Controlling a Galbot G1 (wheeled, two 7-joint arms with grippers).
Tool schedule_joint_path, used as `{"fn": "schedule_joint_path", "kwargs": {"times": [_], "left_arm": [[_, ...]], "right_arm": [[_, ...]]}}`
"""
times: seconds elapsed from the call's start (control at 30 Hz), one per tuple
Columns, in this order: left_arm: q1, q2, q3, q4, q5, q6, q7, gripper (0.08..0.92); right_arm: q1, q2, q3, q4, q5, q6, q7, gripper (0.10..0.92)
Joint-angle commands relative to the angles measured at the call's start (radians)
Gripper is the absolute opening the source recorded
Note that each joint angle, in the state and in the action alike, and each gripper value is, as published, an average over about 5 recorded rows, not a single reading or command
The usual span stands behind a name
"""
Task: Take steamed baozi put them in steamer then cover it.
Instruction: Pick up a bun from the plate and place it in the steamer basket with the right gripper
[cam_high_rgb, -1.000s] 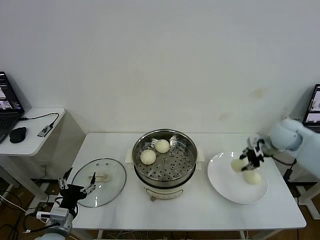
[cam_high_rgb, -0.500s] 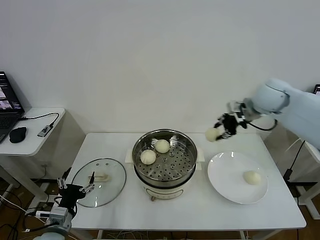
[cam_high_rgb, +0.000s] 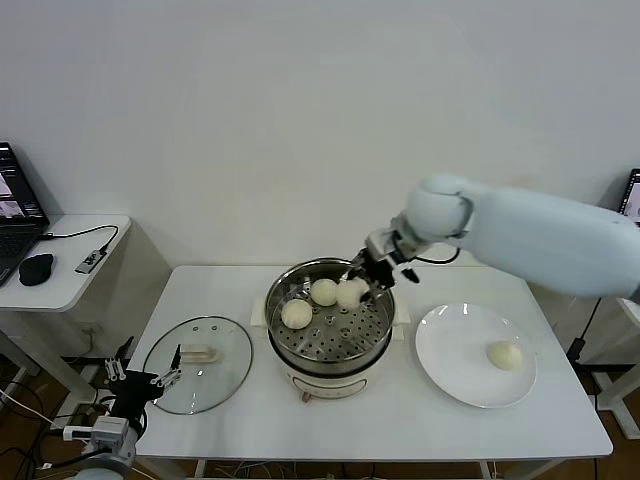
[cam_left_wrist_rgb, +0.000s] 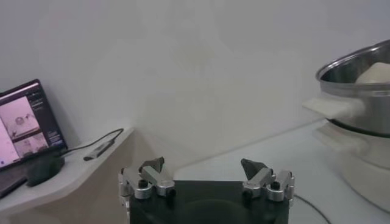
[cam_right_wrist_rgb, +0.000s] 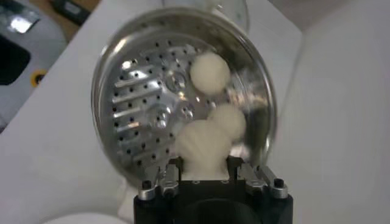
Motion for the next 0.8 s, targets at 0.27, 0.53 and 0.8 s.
{"fn": "schedule_joint_path", "kwargs": {"times": [0.27,0.53,0.8], "left_arm": [[0.003,-0.006,-0.01,0.003,0.001,-0.008,-0.002,0.823],[0.008,-0.013,-0.012,0.007,0.004,-0.015,-0.004,0.823],[0.009,-0.015,-0.017,0.01,0.004,-0.019,-0.006,0.823]], "right_arm": [[0.002,0.196,-0.115,-0.033,-0.209,0.283,-0.009,0.475],[-0.026,0.196,-0.122,-0.036,-0.283,0.337,-0.017,0.475],[-0.035,0.195,-0.116,-0.039,-0.289,0.35,-0.007,0.51]]}}
